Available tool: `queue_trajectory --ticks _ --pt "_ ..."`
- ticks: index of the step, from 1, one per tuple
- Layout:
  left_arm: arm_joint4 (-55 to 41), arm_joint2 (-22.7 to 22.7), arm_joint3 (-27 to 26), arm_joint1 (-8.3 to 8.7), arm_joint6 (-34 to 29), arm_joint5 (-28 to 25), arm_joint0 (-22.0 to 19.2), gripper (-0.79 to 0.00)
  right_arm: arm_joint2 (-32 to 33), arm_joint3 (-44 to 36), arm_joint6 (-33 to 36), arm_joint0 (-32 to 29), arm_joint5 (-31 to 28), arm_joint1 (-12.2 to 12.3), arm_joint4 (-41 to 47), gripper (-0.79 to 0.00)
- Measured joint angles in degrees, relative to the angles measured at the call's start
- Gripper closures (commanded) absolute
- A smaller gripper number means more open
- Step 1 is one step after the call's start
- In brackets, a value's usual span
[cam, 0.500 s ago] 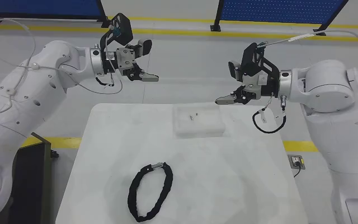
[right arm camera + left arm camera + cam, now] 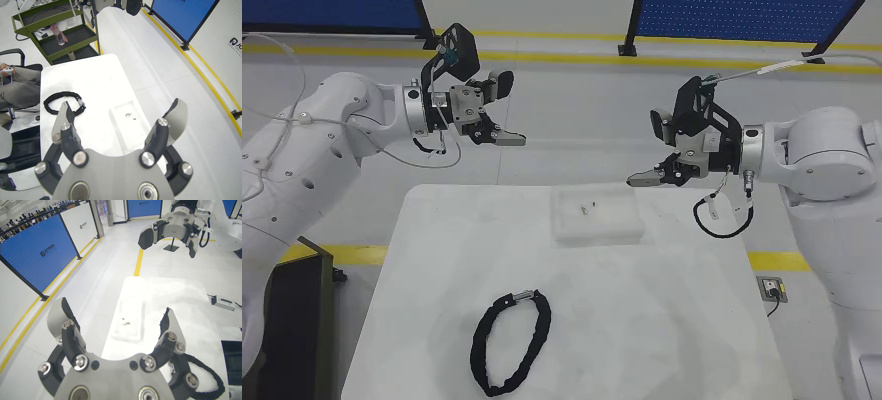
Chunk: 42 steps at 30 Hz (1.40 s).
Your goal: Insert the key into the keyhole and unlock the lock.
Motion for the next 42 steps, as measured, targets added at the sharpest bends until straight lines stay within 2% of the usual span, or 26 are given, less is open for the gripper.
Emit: queue_trajectory --ticks 9,15,29,39,42 --pt "0.0 0.0 0.0 0.00 0.0 0.0 0.0 -0.785 -2.5 4.7 -2.9 -1.4 0.5 -0.2 2.2 -0.785" --pt "0.0 0.0 0.0 0.00 0.0 0.0 0.0 -0.785 -8.9 13.2 -3.4 0.4 0.4 -1.5 3.0 -0.785" --pt "0.0 0.0 0.0 0.00 0.0 0.0 0.0 -0.785 -28.4 33.0 -6.6 9.8 3.3 -8.8 2.5 -0.785" --pt "0.0 0.0 0.0 0.00 0.0 0.0 0.0 -0.785 -38.2 41.6 -13.8 13.8 14.4 -14.9 -6.6 -0.785" --pt "0.0 0.0 0.0 0.00 0.0 0.0 0.0 -0.785 -40.7 45.0 -14.5 14.4 17.8 -17.2 -6.8 -0.785"
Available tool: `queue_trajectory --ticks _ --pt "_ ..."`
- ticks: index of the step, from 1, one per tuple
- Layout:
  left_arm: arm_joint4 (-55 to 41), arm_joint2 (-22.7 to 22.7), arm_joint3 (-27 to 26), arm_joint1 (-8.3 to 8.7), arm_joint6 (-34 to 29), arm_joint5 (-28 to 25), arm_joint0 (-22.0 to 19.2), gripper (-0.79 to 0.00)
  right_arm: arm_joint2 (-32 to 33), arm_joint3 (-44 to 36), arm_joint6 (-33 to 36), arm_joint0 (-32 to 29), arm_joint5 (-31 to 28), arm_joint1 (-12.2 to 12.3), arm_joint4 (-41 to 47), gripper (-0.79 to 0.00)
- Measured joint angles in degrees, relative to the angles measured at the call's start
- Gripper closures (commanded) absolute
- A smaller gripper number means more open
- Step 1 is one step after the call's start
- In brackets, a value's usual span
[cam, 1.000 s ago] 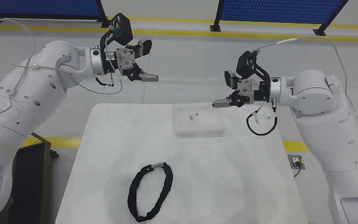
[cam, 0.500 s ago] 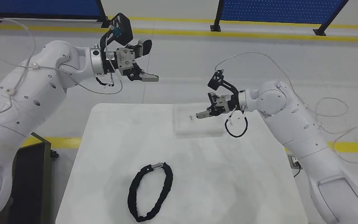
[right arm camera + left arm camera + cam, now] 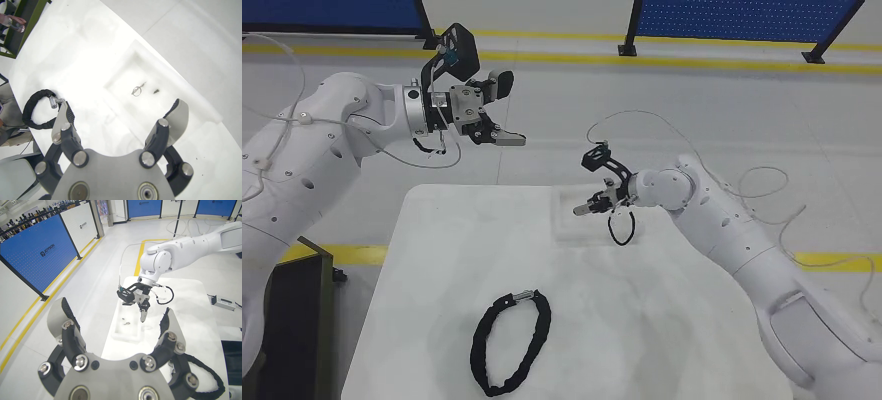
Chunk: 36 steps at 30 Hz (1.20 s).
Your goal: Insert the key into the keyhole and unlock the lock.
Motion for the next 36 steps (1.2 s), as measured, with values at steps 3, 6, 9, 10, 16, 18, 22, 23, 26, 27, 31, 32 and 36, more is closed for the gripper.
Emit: queue_trajectory --ticks 3,6,9,10,16,18,22,23,26,27,31,32,36 --pt "0.0 0.0 0.0 0.00 0.0 0.0 0.0 -0.785 -1.7 4.4 -0.5 1.0 2.0 -2.5 2.0 -0.785" --pt "0.0 0.0 0.0 0.00 0.0 0.0 0.0 -0.785 -3.0 8.7 -1.0 2.3 4.4 -5.0 3.3 -0.785" --pt "0.0 0.0 0.0 0.00 0.0 0.0 0.0 -0.785 -3.4 12.8 -1.2 3.3 6.5 -7.3 5.9 -0.785" --pt "0.0 0.0 0.0 0.00 0.0 0.0 0.0 -0.785 -3.6 14.3 -1.3 3.8 6.8 -8.1 6.5 -0.785" --pt "0.0 0.0 0.0 0.00 0.0 0.0 0.0 -0.785 -4.0 16.3 -1.3 4.6 6.5 -9.2 6.7 -0.785" --pt "0.0 0.0 0.0 0.00 0.0 0.0 0.0 -0.785 -4.0 16.3 -1.3 4.5 6.5 -9.2 6.7 -0.785" --pt "0.0 0.0 0.0 0.00 0.0 0.0 0.0 -0.785 -4.0 16.3 -1.3 4.5 6.5 -9.2 6.7 -0.785" --pt "0.0 0.0 0.0 0.00 0.0 0.0 0.0 -0.785 -4.0 16.3 -1.3 4.5 6.5 -9.2 6.7 -0.785" --pt "0.0 0.0 0.0 0.00 0.0 0.0 0.0 -0.785 -4.0 16.3 -1.3 4.5 6.5 -9.2 6.7 -0.785" --pt "0.0 0.0 0.0 0.00 0.0 0.0 0.0 -0.785 -4.0 16.3 -1.3 4.5 6.5 -9.2 6.7 -0.785" --pt "0.0 0.0 0.0 0.00 0.0 0.0 0.0 -0.785 -3.9 16.3 -1.4 4.5 6.5 -9.2 6.8 -0.785" --pt "0.0 0.0 0.0 0.00 0.0 0.0 0.0 -0.785 -3.6 16.3 -1.9 4.2 6.9 -9.2 7.1 -0.785" --pt "0.0 0.0 0.0 0.00 0.0 0.0 0.0 -0.785 -3.3 13.3 -6.1 1.9 10.5 -8.8 4.7 -0.785"
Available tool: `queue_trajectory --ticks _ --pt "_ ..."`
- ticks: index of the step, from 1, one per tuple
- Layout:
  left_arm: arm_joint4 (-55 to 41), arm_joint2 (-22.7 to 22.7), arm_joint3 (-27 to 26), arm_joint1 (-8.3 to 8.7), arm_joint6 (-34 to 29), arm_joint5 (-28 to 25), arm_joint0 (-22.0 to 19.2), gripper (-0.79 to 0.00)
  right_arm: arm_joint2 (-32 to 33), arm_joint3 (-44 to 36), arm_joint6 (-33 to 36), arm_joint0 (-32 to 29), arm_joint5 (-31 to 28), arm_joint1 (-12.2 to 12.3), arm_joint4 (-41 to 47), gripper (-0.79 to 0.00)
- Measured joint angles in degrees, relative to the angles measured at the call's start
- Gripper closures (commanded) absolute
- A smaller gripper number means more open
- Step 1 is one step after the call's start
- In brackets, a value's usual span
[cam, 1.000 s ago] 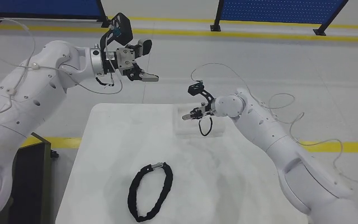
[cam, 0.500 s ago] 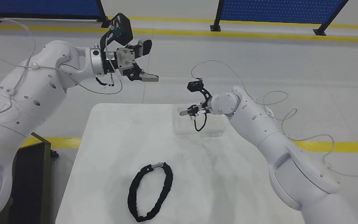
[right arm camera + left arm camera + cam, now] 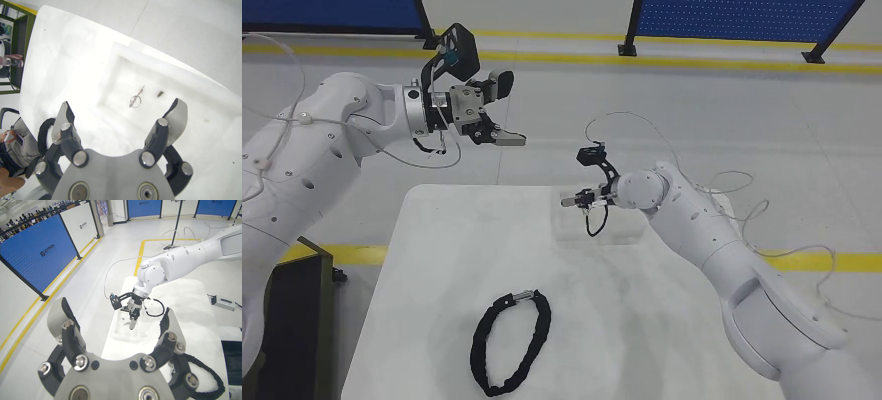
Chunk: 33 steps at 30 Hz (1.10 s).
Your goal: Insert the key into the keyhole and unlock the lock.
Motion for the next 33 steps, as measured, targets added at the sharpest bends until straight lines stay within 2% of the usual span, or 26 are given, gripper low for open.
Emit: queue_trajectory --ticks 7,10,17,19,22,24,26,33 --pt "0.0 0.0 0.0 0.00 0.0 0.0 0.0 -0.785 -0.2 -9.0 -5.5 -4.0 14.3 0.9 -9.3 -0.785" --pt "0.0 0.0 0.0 0.00 0.0 0.0 0.0 -0.785 0.2 -12.5 -5.6 -5.6 19.0 1.4 -12.0 -0.785" --pt "0.0 0.0 0.0 0.00 0.0 0.0 0.0 -0.785 2.1 -15.8 -3.8 -7.9 22.1 2.2 -14.5 -0.785" --pt "0.0 0.0 0.0 0.00 0.0 0.0 0.0 -0.785 2.6 -15.7 -3.2 -8.2 22.0 2.2 -14.7 -0.656" --pt "0.0 0.0 0.0 0.00 0.0 0.0 0.0 -0.785 3.2 -15.0 -3.0 -8.5 21.4 1.9 -14.6 -0.560" --pt "0.0 0.0 0.0 0.00 0.0 0.0 0.0 -0.785 3.3 -14.3 -3.1 -8.6 21.1 1.7 -14.8 -0.453" --pt "0.0 0.0 0.0 0.00 0.0 0.0 0.0 -0.785 3.4 -13.3 -3.2 -8.6 20.6 1.3 -14.8 -0.382" --pt "0.0 0.0 0.0 0.00 0.0 0.0 0.0 -0.785 3.4 -9.9 -4.1 -8.1 20.2 -0.4 -14.9 -0.360"
